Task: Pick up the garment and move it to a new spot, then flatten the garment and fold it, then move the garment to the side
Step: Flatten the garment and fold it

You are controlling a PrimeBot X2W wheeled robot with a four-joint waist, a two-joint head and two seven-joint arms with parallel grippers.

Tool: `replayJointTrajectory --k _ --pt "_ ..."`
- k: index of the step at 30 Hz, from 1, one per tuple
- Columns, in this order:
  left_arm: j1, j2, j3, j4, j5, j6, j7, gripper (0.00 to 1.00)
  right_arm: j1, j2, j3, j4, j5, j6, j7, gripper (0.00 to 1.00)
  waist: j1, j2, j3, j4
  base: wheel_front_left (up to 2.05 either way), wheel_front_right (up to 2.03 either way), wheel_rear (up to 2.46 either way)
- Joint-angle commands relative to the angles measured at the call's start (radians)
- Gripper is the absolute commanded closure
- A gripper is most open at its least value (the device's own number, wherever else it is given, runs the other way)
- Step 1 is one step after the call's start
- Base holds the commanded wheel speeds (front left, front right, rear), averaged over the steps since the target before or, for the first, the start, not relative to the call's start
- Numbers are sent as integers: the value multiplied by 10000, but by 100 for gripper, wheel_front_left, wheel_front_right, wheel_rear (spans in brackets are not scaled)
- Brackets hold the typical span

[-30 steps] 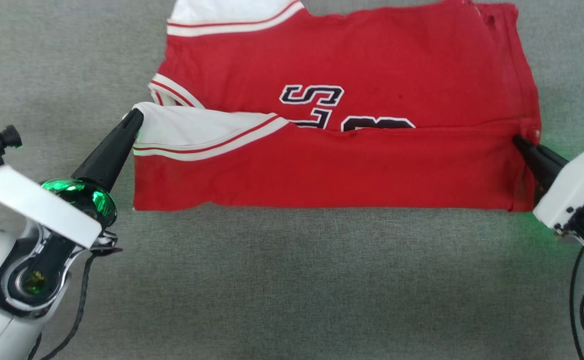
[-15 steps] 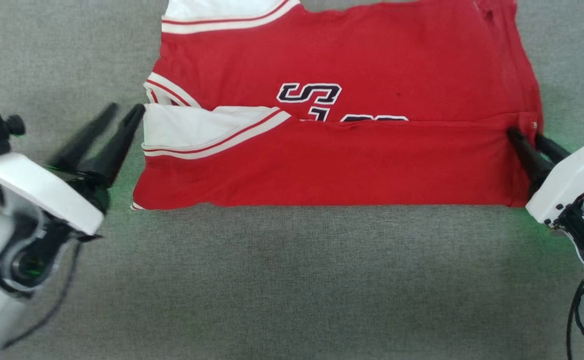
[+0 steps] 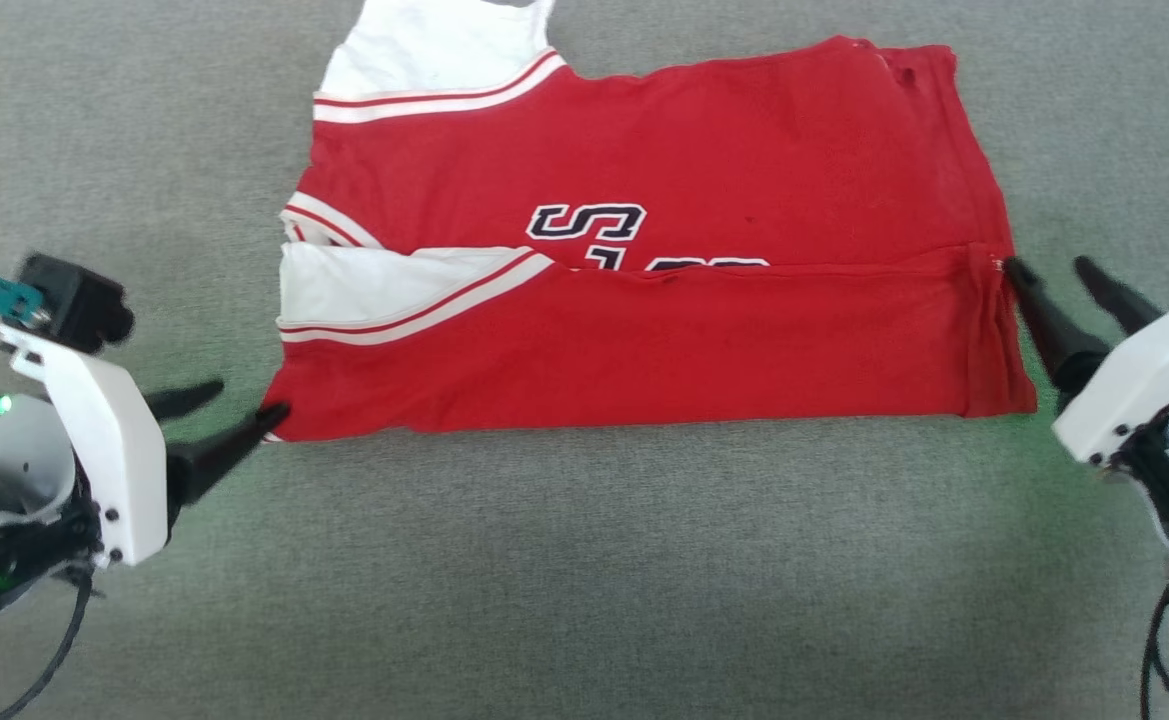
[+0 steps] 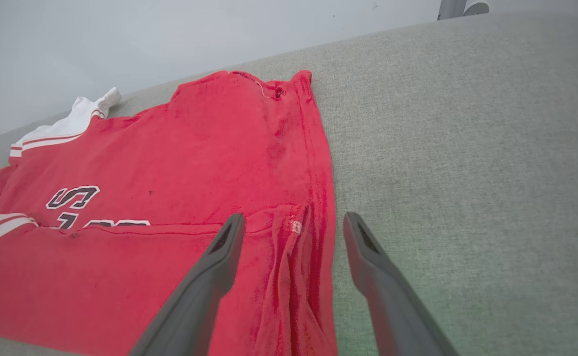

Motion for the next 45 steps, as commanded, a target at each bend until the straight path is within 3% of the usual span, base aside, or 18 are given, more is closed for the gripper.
replayJointTrajectory --k 1,7,13,14,15,16,17,26,33,34,35,37,45 --pt "28 80 -90 -86 -11 152 362 0 133 96 116 -32 113 -5 103 0 0 0 45 -140 0 0 0" --pt "29 -266 -185 334 -751 241 1059 0 154 44 281 -85 215 -5 271 0 0 0 228 -328 0 0 0" --pt "-230 -1091 -474 1812 -1136 8 1839 0 -97 73 523 -35 201 -5 380 0 0 0 427 -554 0 0 0" --pt "-252 -1225 -493 1992 -1217 -80 1885 11 -137 54 607 -27 204 -5 412 0 0 0 440 -581 0 0 0" --pt "-266 -1403 -458 2174 -1395 -138 1932 57 -174 29 684 -22 208 -5 494 0 0 0 450 -603 0 0 0" --pt "-303 -1516 -462 2288 -1462 -207 1972 95 -203 -14 752 -20 207 -5 562 0 0 0 463 -621 0 0 0" --pt "-300 -1598 -494 2390 -1538 -262 2058 100 -228 -73 811 -20 197 -5 653 0 0 0 470 -633 0 0 0" --pt "-479 -1962 -593 2307 -1359 -564 1790 100 -201 -1014 1441 -64 92 -5 2805 0 0 0 442 -389 0 0 0" --pt "-637 -2082 -619 1954 -1203 -586 1444 100 -529 -916 1858 265 -97 -3 4506 0 0 0 541 -145 0 0 0" --pt "-649 -2089 -611 1920 -1189 -587 1363 100 -545 -893 1959 333 -94 -3 4625 41 0 0 538 -113 0 0 0" --pt "-646 -2101 -610 1902 -1189 -586 1314 100 -562 -861 1994 397 -84 -3 4679 55 0 0 526 -80 0 0 0" --pt "-584 -2147 -640 1864 -1188 -579 1185 100 -567 -851 1996 477 -56 -3 4682 100 0 0 474 -7 0 0 0" --pt "287 -1586 -571 999 -1530 -581 306 100 -23 -1305 1769 49 287 -5 4436 100 0 0 77 140 0 0 0"
